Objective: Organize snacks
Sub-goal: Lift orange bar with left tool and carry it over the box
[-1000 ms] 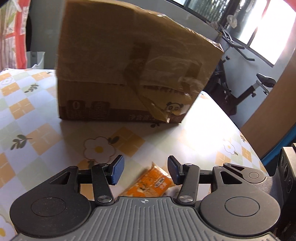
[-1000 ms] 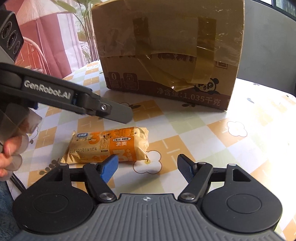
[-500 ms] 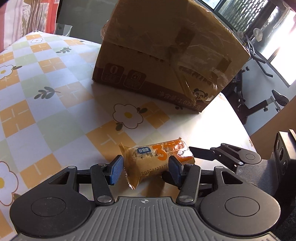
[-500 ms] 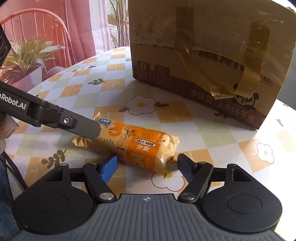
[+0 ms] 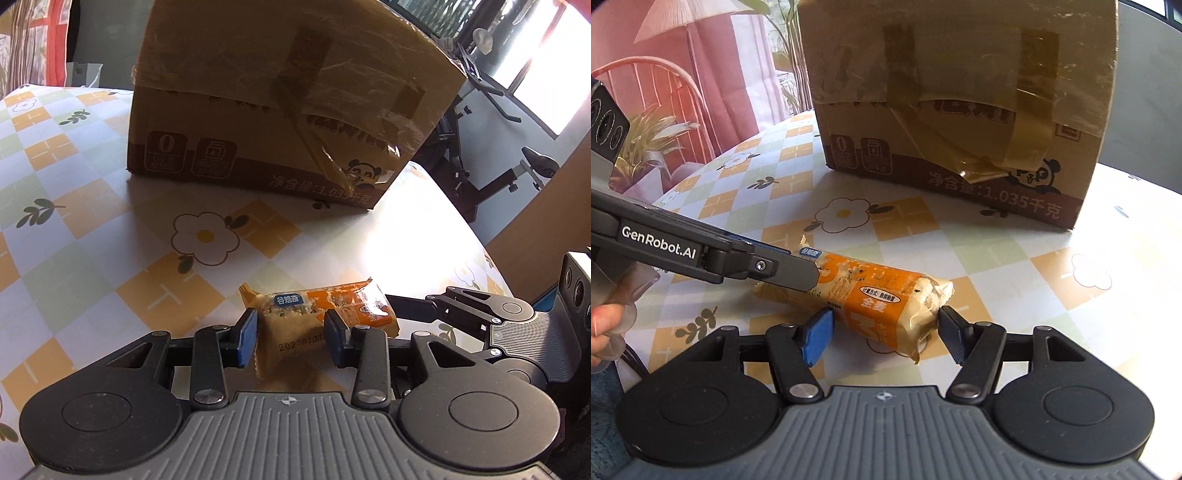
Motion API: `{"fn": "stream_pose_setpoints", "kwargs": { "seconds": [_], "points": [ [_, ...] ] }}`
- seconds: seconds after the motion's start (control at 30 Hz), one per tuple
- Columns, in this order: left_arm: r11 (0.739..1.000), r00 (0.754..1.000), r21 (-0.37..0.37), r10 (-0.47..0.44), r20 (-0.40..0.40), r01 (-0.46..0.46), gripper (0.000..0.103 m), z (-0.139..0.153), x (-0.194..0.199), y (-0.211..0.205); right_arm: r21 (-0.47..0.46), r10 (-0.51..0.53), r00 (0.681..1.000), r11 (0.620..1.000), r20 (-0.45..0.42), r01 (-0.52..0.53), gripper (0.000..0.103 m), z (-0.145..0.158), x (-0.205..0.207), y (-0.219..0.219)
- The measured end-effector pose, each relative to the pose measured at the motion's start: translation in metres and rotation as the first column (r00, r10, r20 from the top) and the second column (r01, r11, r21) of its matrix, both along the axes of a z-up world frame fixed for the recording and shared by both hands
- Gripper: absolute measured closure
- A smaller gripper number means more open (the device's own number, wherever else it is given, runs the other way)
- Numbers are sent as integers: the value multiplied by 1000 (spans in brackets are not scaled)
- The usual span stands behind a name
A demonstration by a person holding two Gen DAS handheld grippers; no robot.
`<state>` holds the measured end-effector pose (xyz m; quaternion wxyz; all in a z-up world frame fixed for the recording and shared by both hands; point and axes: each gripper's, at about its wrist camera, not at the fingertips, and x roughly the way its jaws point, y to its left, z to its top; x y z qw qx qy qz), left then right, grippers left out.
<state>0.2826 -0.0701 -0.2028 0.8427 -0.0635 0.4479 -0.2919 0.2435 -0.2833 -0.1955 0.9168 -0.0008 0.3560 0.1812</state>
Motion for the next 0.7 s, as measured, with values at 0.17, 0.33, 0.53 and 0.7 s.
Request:
{"fn": "stream_pose_setpoints", "kwargs": {
  "seconds": [0.17,0.33,0.53,0.7],
  "points": [
    [1000,999,-13,-11,44,12,62,15,2,-8,10,-28,999,1000,43,28,39,15,-6,-9],
    [1000,993,-18,-23,118,25,62,40,4,-15,9,-47,993,999,109,46,39,37,-6,-14],
    [999,983,-42,-23,181,31,62,68,9,-20,-1,-57,982,998,183,58,39,66,-4,-19],
    [998,973,-52,-29,229,42,62,89,15,-24,-15,-60,971,998,231,65,39,87,-2,-21]
  ]
}}
